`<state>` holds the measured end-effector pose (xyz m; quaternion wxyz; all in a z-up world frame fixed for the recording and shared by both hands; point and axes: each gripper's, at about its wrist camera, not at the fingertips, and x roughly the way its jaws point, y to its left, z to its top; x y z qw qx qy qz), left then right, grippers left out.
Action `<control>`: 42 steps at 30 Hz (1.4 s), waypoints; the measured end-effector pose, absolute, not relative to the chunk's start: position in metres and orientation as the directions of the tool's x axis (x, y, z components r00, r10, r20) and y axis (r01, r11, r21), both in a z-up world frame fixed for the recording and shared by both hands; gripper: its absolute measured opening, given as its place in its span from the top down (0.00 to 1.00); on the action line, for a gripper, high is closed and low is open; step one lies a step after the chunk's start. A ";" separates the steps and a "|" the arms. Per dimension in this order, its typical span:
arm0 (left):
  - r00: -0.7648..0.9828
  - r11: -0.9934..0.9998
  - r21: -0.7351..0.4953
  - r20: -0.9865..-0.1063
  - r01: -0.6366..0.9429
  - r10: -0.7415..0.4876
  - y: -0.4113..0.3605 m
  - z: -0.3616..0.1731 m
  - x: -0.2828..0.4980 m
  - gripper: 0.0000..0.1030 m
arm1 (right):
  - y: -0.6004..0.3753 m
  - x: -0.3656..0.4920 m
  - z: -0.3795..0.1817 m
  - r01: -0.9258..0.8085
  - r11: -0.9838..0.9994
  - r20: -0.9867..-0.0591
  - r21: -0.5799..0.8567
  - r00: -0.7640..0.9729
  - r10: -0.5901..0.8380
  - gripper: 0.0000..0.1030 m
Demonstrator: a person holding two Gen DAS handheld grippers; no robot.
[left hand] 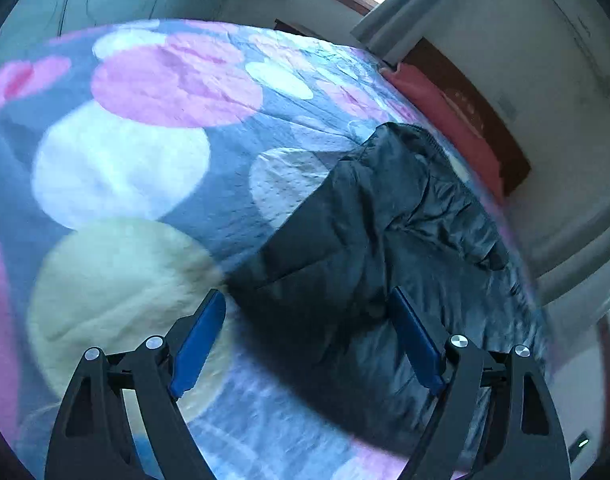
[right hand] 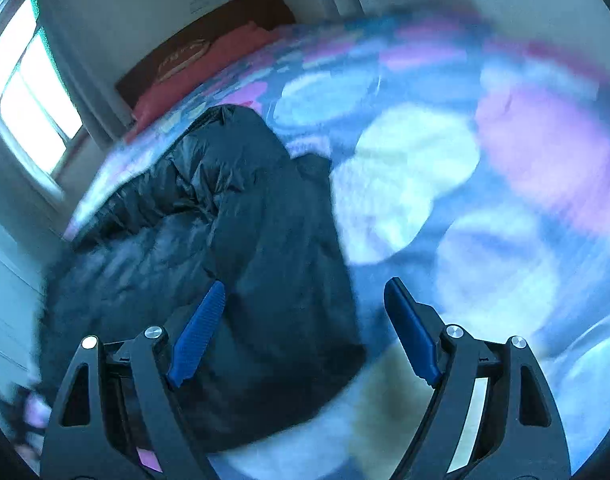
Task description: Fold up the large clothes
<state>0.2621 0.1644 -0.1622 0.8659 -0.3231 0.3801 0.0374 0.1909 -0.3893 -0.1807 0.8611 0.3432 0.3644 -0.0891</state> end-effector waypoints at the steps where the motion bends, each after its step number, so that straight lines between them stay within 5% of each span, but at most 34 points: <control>1: 0.713 0.785 -0.535 -0.678 -0.312 -0.179 0.164 -0.160 0.265 0.20 | -0.389 0.194 -0.182 0.400 0.735 -0.685 0.547 0.719 0.118 0.21; 3: 0.715 0.773 -0.540 -0.679 -0.333 -0.166 0.163 -0.159 0.272 0.31 | -0.383 0.198 -0.182 0.417 0.744 -0.694 0.522 0.715 0.086 0.24; 5: 0.713 0.746 -0.570 -0.675 -0.343 -0.189 0.168 -0.162 0.275 0.56 | -0.381 0.199 -0.182 0.419 0.751 -0.693 0.511 0.718 0.071 0.45; 11: 0.734 0.767 -0.565 -0.652 -0.305 -0.188 0.163 -0.151 0.264 0.81 | -0.376 0.192 -0.169 0.372 0.766 -0.659 0.525 0.747 0.089 0.72; 42: 0.678 0.764 -0.568 -0.694 -0.307 -0.243 0.201 -0.140 0.100 0.82 | -0.361 0.033 -0.164 0.333 0.795 -0.701 0.507 0.695 0.156 0.72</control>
